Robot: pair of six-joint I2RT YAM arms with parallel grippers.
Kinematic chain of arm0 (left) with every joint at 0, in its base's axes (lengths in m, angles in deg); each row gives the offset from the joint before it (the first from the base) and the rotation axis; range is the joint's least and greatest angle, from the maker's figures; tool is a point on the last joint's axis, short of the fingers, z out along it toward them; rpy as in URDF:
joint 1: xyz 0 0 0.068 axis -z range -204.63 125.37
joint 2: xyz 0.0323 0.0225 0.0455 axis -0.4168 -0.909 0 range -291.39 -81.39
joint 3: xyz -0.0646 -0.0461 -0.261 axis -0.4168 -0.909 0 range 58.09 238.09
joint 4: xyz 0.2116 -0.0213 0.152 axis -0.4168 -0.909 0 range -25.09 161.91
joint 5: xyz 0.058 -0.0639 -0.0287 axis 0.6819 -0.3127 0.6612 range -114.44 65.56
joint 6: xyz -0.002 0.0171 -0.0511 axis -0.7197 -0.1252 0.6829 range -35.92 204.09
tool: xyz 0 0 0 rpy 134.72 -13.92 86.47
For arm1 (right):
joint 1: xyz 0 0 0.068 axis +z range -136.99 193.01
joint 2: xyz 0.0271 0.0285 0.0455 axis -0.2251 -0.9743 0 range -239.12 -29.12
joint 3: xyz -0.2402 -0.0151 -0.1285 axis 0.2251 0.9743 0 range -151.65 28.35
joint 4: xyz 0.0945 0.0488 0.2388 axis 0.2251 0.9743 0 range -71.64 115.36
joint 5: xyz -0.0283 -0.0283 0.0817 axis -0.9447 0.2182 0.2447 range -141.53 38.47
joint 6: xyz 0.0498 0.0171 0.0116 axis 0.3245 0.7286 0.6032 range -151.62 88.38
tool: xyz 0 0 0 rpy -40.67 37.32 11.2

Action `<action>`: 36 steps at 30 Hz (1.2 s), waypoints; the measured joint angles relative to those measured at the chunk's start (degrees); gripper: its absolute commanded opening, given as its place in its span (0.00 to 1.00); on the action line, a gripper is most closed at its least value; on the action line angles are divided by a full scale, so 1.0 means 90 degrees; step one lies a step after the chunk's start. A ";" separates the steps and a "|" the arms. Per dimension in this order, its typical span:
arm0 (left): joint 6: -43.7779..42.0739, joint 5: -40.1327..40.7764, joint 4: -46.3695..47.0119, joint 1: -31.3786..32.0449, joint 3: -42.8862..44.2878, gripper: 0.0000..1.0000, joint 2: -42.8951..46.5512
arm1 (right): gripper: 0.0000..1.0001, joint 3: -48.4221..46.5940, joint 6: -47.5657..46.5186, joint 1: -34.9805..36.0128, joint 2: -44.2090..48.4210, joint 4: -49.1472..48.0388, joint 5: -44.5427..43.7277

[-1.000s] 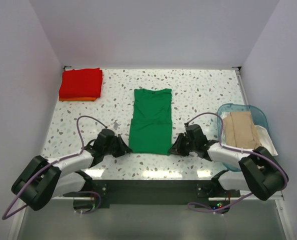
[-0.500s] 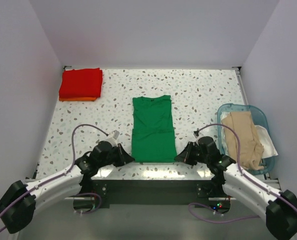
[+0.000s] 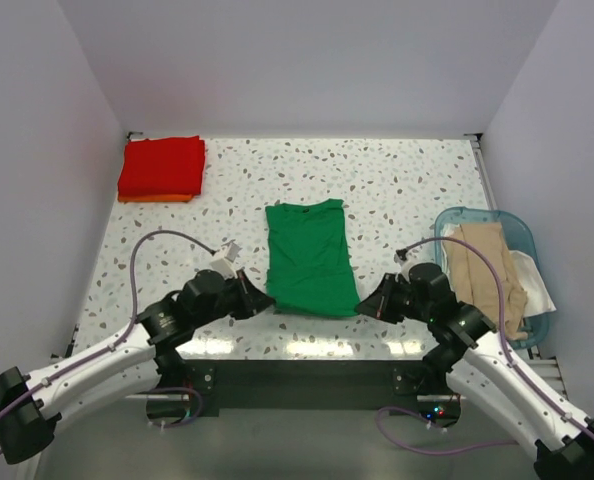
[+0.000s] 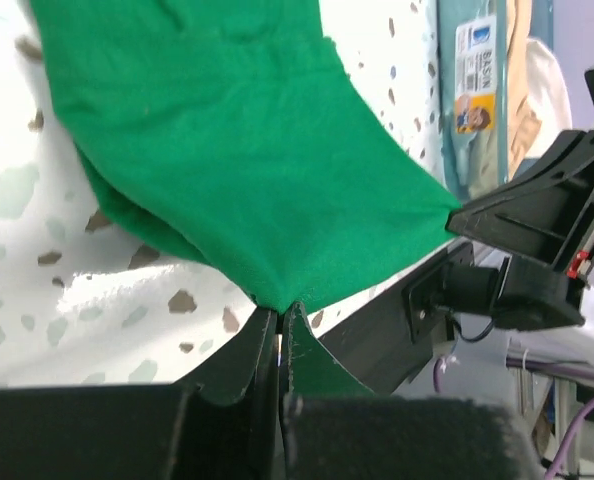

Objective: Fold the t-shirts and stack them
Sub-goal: Fold the tshirt

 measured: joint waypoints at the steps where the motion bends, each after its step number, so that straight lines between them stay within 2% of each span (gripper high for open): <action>1: -0.0022 0.0066 -0.0051 0.0000 0.0175 0.00 -0.0119 | 0.02 -0.0168 -0.0056 0.0000 -0.0100 0.0068 -0.0058; 10: -0.0325 0.0770 -0.0401 -0.0053 0.1520 0.00 -0.1129 | 0.01 -0.1807 -0.0559 0.0000 -0.1464 0.0265 -0.0665; 14: -0.0503 0.0821 -0.0432 -0.0391 0.1945 0.00 -0.1603 | 0.01 -0.2307 -0.0731 -0.0061 -0.2351 0.0124 -0.0797; 20: -0.0750 0.0427 -0.0299 -0.1355 0.2382 0.00 -0.2499 | 0.01 -0.3024 -0.0928 -0.0316 -0.3475 -0.0070 -0.0806; 32: -0.1044 -0.0665 0.0330 -0.2489 0.3679 0.00 -0.4595 | 0.00 -0.4520 -0.1105 -0.1443 -0.5923 -0.0663 -0.0119; 36: -0.1071 -0.1107 0.0503 -0.2939 0.4410 0.00 -0.5581 | 0.00 -0.5459 -0.1139 -0.1770 -0.7004 -0.0704 0.0211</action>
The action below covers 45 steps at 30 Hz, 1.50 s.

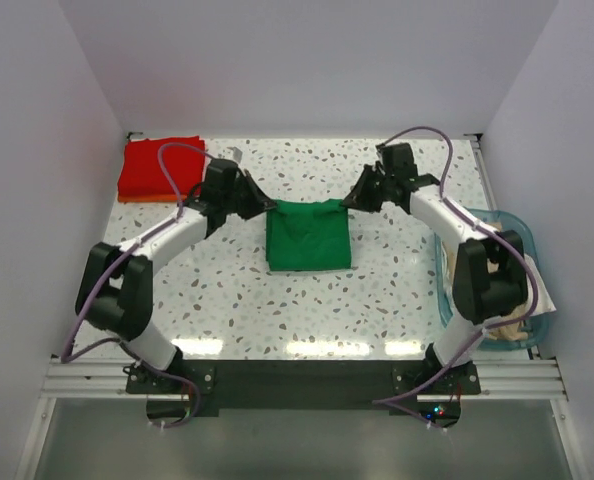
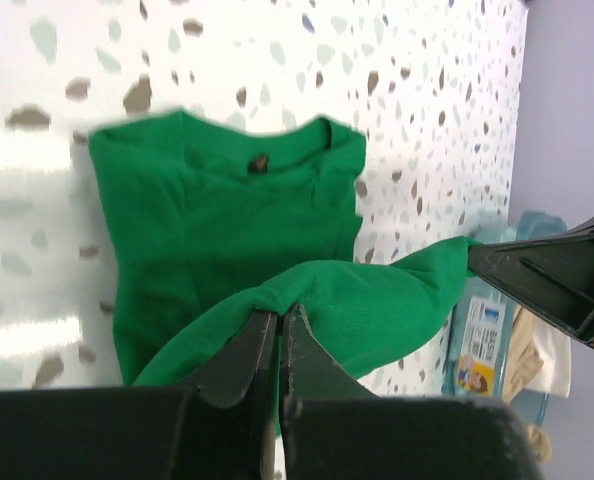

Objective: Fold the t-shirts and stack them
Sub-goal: Fold the tshirt

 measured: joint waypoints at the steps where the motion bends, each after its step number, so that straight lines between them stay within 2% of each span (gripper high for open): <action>1: -0.0007 -0.0136 0.0075 -0.0119 0.0202 0.00 -0.0289 | 0.00 -0.0233 -0.0010 -0.0051 -0.0257 -0.0022 0.0049; 4: -0.0066 -0.0512 0.0277 -0.0432 0.0831 0.00 -0.1171 | 0.03 -0.1151 -0.0053 -0.0204 -0.1234 -0.0046 0.0231; 6: -0.0100 -0.0794 0.0457 -0.0600 0.1258 0.03 -0.1773 | 0.10 -0.1719 -0.0073 -0.0282 -0.1882 -0.0010 0.0325; 7: -0.0107 -0.0913 0.0534 -0.0668 0.1396 0.08 -0.2016 | 0.16 -0.1916 -0.0073 -0.0313 -0.2118 -0.0019 0.0352; 8: -0.0107 -0.1093 0.0622 -0.0755 0.1588 0.27 -0.2329 | 0.29 -0.2174 -0.0080 -0.0352 -0.2446 -0.0022 0.0389; 10: -0.0129 -0.1316 0.0772 -0.0872 0.1778 0.43 -0.2735 | 0.43 -0.2477 -0.0107 -0.0413 -0.2890 -0.0012 0.0486; 11: -0.0129 -0.1443 0.0860 -0.0935 0.1809 0.54 -0.2902 | 0.54 -0.2616 -0.0119 -0.0444 -0.3109 -0.0015 0.0539; 14: -0.0087 -0.1722 0.1022 -0.1129 0.1790 0.61 -0.3116 | 0.64 -0.2781 -0.0170 -0.0539 -0.3480 0.0015 0.0605; 16: -0.0095 -0.1814 0.1146 -0.1241 0.1768 0.62 -0.3092 | 0.65 -0.2805 -0.0219 -0.0595 -0.3504 0.0107 0.0583; 18: -0.0121 -0.1817 0.1263 -0.1324 0.1717 0.61 -0.2982 | 0.65 -0.2844 -0.0306 -0.0627 -0.3456 0.0160 0.0491; 22: -0.0163 -0.1700 0.1309 -0.1360 0.1229 0.41 -0.2380 | 0.58 -0.2562 -0.0478 -0.0612 -0.2997 0.0146 0.0119; 25: -0.0272 -0.1552 0.1309 -0.1248 0.0993 0.24 -0.2050 | 0.43 -0.2242 -0.0600 -0.0471 -0.2443 0.0129 -0.0170; 28: -0.0330 -0.1513 0.1328 -0.1066 0.1022 0.15 -0.2098 | 0.35 -0.2256 -0.0680 -0.0199 -0.2246 -0.0036 -0.0197; 31: -0.0379 -0.1518 0.1304 -0.0857 0.1338 0.12 -0.2463 | 0.32 -0.2329 -0.0707 0.0046 -0.2370 -0.0163 -0.0131; 35: -0.0389 -0.1545 0.1309 -0.0682 0.1838 0.10 -0.3106 | 0.30 -0.2725 -0.0721 0.0192 -0.3021 -0.0216 0.0087; 42: -0.0372 -0.1467 0.1299 -0.0884 0.2106 0.07 -0.3903 | 0.28 -0.3436 -0.0602 -0.0211 -0.4277 -0.0211 0.0724; 45: -0.0299 -0.1562 0.1353 -0.1064 0.2101 0.08 -0.4014 | 0.29 -0.3643 -0.0491 -0.0442 -0.4442 -0.0236 0.1115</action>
